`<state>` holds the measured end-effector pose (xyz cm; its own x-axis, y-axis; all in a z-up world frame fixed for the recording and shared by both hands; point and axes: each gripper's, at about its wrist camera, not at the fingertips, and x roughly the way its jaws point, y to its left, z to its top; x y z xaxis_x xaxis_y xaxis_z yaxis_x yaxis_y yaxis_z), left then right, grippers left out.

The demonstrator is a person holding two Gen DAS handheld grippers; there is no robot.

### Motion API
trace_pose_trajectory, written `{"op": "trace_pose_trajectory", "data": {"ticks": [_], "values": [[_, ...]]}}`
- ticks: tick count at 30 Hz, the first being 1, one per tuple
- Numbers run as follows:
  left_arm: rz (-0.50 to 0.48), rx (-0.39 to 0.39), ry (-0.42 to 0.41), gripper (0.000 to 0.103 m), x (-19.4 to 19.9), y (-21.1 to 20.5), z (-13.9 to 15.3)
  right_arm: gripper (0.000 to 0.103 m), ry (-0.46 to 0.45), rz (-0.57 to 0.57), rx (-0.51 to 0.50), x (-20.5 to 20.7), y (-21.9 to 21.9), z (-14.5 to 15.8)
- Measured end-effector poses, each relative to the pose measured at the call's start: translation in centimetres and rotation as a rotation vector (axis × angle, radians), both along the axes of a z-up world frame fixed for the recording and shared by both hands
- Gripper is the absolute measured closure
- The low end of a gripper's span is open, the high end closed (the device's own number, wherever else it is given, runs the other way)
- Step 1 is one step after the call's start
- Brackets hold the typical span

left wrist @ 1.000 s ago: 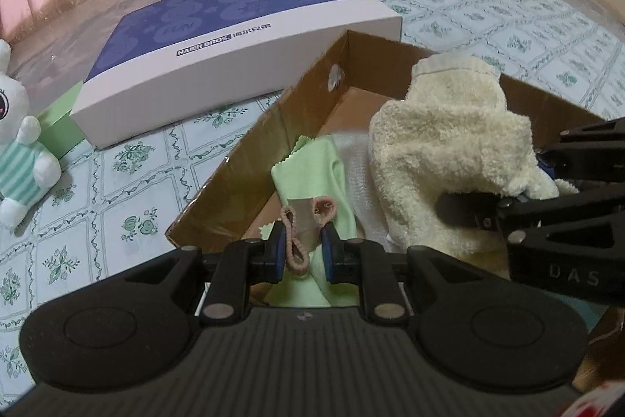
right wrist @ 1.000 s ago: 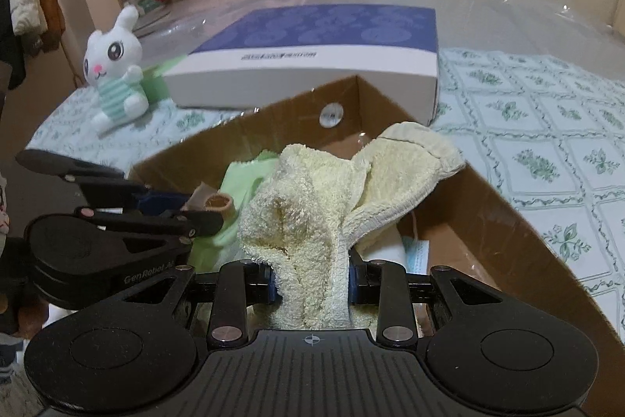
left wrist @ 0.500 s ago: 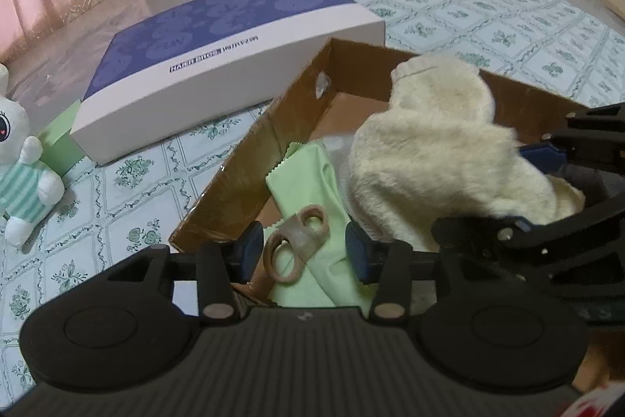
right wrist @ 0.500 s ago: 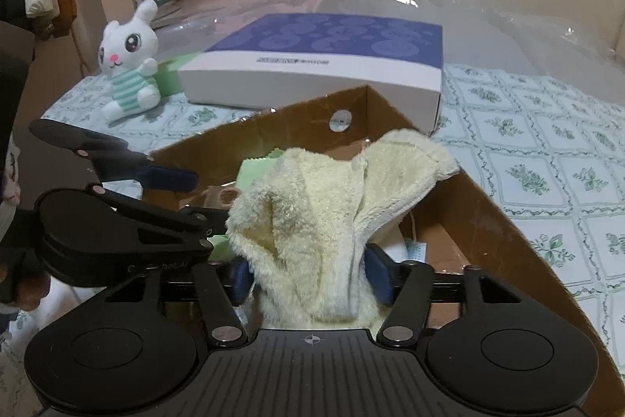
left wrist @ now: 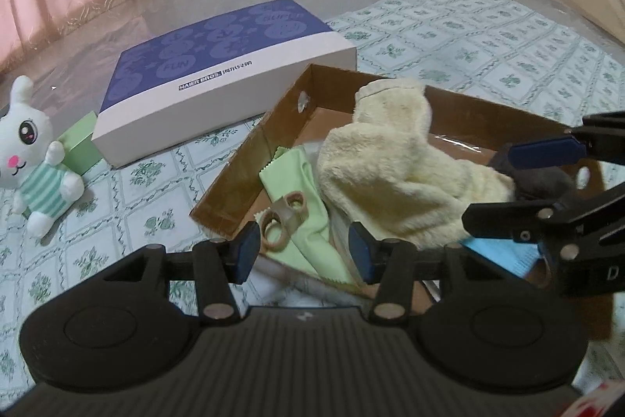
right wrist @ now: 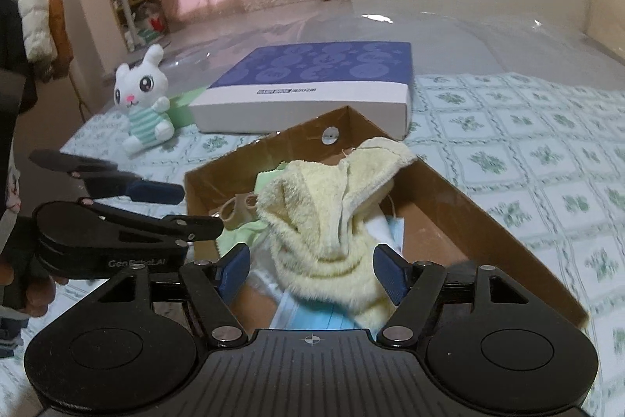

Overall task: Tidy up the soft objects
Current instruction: 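Open both grippers to drop the towel and hair tie into the box, then move both tools back toward the white pad and purple scrunchie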

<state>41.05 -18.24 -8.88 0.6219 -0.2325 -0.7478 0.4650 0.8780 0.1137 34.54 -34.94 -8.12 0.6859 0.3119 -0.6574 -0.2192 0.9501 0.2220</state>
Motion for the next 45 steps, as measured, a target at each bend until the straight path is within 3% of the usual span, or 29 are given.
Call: {"op": "trace_pose_trajectory", "data": {"ticks": [11,22,35,45], "values": [[0.008,-0.052,0.004,0.056,-6.7,2.6,3.6,0.033,-0.036,-0.092,0.092,-7.8,-0.4,4.2],[0.045,-0.091,-0.013,0.056,-15.0,7.3,6.6,0.032,-0.068,-0.141,0.148,-15.8,0.0,6.2],[0.14,-0.12,-0.041,0.056,-24.0,13.2,8.9,0.032,-0.058,-0.079,0.186,-22.0,4.0,6.7],[0.209,-0.115,-0.052,0.055,-27.5,16.1,9.1,0.032,-0.047,0.017,0.181,-23.5,8.4,6.0]]}}
